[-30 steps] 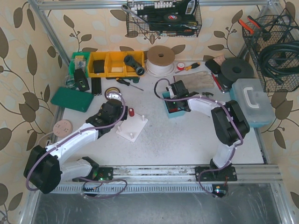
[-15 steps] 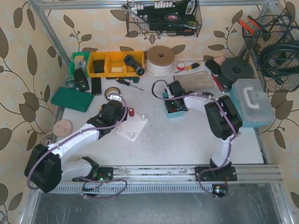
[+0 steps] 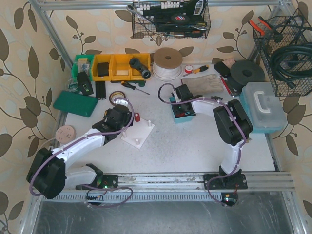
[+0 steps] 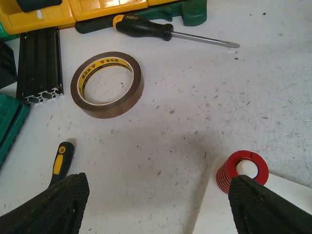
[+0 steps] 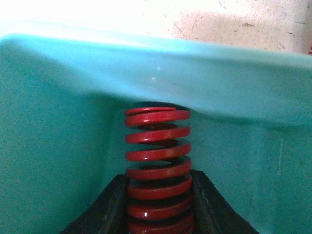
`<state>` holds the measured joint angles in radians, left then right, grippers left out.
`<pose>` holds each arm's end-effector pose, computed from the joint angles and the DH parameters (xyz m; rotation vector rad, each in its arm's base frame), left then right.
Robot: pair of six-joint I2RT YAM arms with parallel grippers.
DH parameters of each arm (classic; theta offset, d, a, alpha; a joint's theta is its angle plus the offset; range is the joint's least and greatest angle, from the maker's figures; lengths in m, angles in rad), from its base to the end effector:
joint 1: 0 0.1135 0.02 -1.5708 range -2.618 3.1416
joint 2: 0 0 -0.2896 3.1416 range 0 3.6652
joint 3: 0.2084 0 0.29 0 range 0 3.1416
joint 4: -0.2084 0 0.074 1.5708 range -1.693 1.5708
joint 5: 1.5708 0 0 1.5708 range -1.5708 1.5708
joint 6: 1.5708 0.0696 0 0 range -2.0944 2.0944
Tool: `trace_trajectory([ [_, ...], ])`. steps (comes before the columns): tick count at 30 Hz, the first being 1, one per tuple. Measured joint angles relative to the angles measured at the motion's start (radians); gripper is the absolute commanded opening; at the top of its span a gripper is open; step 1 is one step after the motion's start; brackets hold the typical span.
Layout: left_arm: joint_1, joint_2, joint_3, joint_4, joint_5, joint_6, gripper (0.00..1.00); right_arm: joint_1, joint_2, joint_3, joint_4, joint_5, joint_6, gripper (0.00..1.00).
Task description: Install the large spring
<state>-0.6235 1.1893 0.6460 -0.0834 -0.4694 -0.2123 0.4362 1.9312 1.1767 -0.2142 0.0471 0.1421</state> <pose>0.2589 -0.1474 0.2072 0.1783 2.1138 0.0238 0.4104 0.1877 0.1156 -0.3547 2.5216 0.1679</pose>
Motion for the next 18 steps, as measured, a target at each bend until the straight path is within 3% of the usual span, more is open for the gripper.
trace_trajectory([
  [10, 0.0, -0.014, 0.0, -0.008, 0.005, -0.009, 0.84, 0.0, -0.027, -0.002, -0.008, -0.003, -0.007, 0.08],
  [18, 0.0, -0.028, 0.034, -0.081, 0.064, -0.079, 0.82, 0.015, -0.166, -0.022, -0.015, 0.008, -0.033, 0.0],
])
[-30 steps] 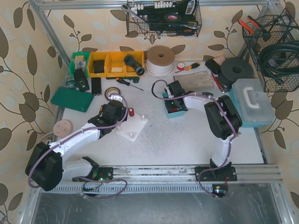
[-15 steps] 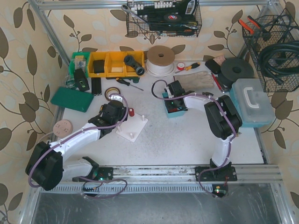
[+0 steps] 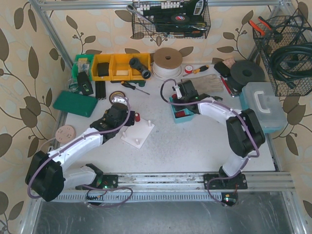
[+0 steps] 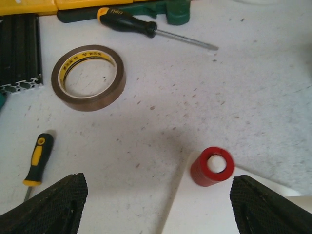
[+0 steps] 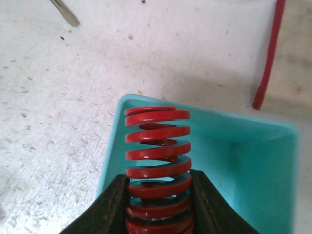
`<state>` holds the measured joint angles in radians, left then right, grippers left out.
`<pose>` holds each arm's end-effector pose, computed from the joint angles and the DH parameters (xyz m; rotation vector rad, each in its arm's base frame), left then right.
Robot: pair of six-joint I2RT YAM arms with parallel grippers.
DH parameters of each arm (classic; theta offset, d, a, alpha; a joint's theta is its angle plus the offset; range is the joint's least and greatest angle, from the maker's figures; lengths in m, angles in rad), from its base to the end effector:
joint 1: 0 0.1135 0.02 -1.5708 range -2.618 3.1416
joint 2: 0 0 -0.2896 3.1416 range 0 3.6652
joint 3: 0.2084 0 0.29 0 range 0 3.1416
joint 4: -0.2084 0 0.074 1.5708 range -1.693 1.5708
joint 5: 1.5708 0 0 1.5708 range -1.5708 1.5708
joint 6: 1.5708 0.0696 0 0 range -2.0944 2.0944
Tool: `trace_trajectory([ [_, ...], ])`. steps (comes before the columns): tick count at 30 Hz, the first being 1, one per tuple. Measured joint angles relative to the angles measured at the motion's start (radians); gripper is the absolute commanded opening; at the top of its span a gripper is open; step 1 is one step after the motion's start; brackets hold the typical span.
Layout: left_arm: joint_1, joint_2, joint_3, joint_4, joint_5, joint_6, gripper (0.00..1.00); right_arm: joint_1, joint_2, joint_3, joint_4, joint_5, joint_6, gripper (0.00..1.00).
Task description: Install the large spring
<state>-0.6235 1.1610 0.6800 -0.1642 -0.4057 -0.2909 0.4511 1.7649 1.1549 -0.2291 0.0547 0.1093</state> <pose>0.2548 -0.1494 0.2181 0.1381 2.1528 -0.0766 0.3964 0.1878 0.1775 -0.3861 2.3862 0.1925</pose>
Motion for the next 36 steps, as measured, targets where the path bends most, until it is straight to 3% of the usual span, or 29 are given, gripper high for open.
trace_trajectory([
  [13, 0.0, -0.048, 0.084, -0.048, 0.212, -0.101, 0.66, 0.106, -0.34, -0.226, 0.112, 0.026, -0.12, 0.0],
  [18, 0.0, -0.09, 0.09, -0.049, 0.29, -0.146, 0.68, 0.188, -0.445, -0.33, 0.222, 0.004, -0.202, 0.0],
  [26, 0.0, -0.112, 0.092, 0.008, 0.443, -0.26, 0.78, 0.299, -0.467, -0.386, 0.382, -0.039, -0.286, 0.0],
  [36, 0.0, -0.04, 0.092, 0.177, 0.634, -0.427, 0.62, 0.383, -0.47, -0.409, 0.46, -0.043, -0.343, 0.0],
])
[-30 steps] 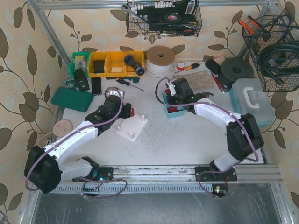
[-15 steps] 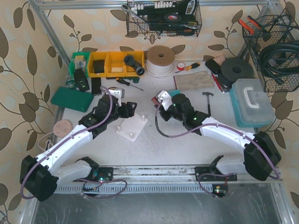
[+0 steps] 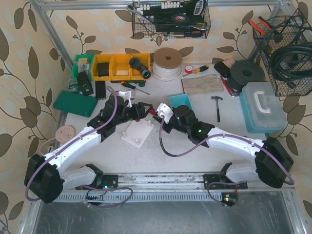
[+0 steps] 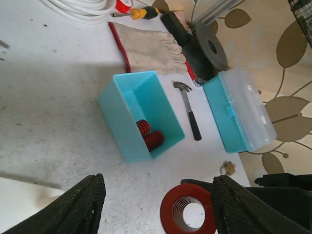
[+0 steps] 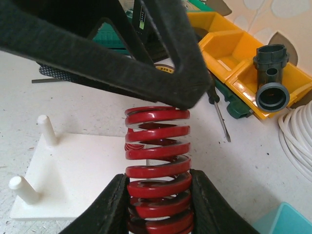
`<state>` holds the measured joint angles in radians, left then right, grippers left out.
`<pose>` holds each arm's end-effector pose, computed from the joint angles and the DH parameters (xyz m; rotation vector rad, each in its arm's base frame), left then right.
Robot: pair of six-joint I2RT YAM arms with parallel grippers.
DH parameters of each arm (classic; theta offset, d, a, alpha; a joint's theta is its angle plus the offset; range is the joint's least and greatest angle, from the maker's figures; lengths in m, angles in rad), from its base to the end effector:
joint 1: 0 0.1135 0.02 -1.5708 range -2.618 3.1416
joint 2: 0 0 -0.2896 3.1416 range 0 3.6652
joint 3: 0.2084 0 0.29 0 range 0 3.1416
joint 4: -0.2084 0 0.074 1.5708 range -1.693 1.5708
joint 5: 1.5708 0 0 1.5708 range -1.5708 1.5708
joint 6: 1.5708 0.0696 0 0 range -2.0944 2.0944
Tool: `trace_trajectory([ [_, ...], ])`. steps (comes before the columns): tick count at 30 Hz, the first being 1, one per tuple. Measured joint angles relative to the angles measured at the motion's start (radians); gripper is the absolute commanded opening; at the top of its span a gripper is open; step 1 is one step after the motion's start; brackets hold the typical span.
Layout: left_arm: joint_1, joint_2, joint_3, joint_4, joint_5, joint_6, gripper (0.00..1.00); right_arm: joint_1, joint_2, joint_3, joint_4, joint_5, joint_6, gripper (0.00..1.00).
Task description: Install the large spring
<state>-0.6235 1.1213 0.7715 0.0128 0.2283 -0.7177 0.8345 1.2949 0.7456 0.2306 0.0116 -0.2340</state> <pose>0.2466 -0.1968 0.2866 0.0702 2.0628 -1.0915 0.2362 0.2594 0.2502 -0.9652 1.6472 0.3977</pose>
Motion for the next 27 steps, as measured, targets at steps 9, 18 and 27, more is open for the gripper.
trace_trajectory([
  [9, 0.0, 0.062, -0.007, 0.109, 0.117, -0.122, 0.53, 0.016, -0.005, -0.028, 0.043, 0.023, -0.014, 0.0],
  [18, 0.0, 0.09, -0.007, 0.151, 0.174, -0.198, 0.44, 0.018, -0.006, -0.034, 0.06, 0.06, -0.019, 0.0],
  [27, 0.001, 0.122, -0.01, 0.185, 0.2, -0.229, 0.05, 0.019, -0.006, -0.039, 0.062, 0.093, -0.021, 0.0],
])
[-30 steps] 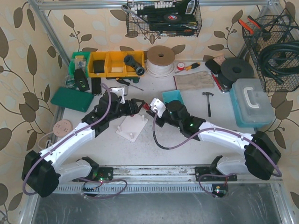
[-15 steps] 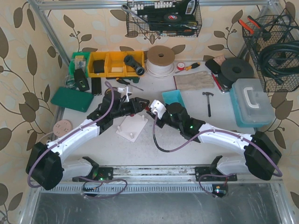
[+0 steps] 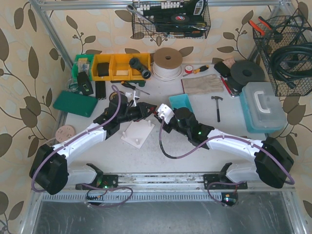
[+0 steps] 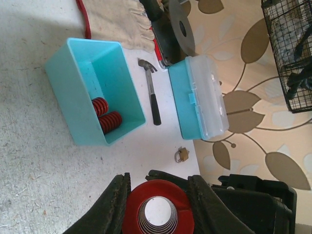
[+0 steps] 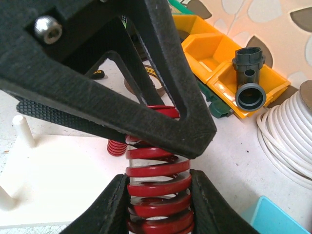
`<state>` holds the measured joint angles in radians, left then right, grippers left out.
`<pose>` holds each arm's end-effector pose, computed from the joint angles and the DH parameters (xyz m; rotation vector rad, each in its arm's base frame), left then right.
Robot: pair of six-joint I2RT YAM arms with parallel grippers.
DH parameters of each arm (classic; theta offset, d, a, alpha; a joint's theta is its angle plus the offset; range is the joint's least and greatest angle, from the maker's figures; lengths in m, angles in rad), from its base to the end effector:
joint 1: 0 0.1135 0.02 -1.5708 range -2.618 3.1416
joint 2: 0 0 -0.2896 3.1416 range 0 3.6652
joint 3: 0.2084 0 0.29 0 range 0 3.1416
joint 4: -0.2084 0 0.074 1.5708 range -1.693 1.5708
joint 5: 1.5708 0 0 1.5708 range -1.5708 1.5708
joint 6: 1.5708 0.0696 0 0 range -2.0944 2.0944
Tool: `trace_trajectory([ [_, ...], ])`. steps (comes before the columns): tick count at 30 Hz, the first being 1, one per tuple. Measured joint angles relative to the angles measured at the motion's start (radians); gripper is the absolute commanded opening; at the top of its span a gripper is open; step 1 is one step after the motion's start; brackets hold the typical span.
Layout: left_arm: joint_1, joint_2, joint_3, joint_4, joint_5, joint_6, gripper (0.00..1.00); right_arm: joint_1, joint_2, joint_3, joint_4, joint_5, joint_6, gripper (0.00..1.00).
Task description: Install the large spring
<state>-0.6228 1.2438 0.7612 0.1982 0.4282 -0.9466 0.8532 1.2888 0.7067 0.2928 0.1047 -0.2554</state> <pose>0.2576 -0.2206 0.2707 -0.0007 2.1087 -1.4225 0.2334 0.2564 0.2449 -0.9217 1.6276 0.3168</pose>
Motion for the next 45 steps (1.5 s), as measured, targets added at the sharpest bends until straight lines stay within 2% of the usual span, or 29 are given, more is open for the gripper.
trace_trajectory([
  [2, 0.0, 0.0, -0.003, 0.006, 0.0, -0.004, 0.0, 0.0, 0.0, 0.0, -0.001, 0.0, 0.0, 0.01],
  [4, 0.0, 0.0, -0.004, 0.006, -0.001, -0.004, 0.0, 0.0, 0.0, 0.0, -0.002, 0.0, 0.0, 0.15],
  [7, 0.002, 0.0, -0.005, 0.006, 0.0, -0.004, 0.0, 0.0, 0.0, 0.0, -0.008, 0.0, 0.0, 0.51],
  [8, 0.002, 0.0, -0.006, 0.005, 0.0, -0.004, 0.0, 0.0, 0.0, 0.0, -0.012, 0.0, 0.003, 0.59],
  [13, 0.029, -0.02, -0.018, -0.044, -0.012, 0.01, 0.0, 0.001, 0.0, 0.013, -0.029, 0.017, 0.021, 0.76],
  [15, 0.045, -0.053, -0.021, -0.09, -0.036, 0.031, 0.0, 0.002, -0.003, 0.014, -0.032, 0.035, 0.032, 0.92],
  [16, 0.055, -0.078, -0.021, -0.121, -0.053, 0.048, 0.0, 0.002, -0.007, 0.014, -0.035, 0.044, 0.036, 0.96],
  [21, 0.073, -0.214, 0.001, -0.311, -0.181, 0.175, 0.0, 0.002, -0.035, 0.024, -0.077, 0.123, 0.072, 1.0],
  [26, 0.074, -0.332, 0.079, -0.53, -0.371, 0.336, 0.0, -0.006, -0.048, 0.059, -0.144, 0.239, 0.113, 1.0],
  [33, 0.074, -0.496, 0.09, -0.767, -0.623, 0.49, 0.0, -0.093, -0.05, 0.064, -0.219, 0.329, 0.199, 1.0],
  [39, 0.074, -0.532, 0.054, -0.869, -0.719, 0.502, 0.0, -0.123, -0.036, 0.064, -0.243, 0.344, 0.238, 1.0],
  [45, 0.074, -0.478, -0.005, -0.916, -0.74, 0.476, 0.0, -0.143, -0.024, 0.064, -0.248, 0.344, 0.259, 1.0],
])
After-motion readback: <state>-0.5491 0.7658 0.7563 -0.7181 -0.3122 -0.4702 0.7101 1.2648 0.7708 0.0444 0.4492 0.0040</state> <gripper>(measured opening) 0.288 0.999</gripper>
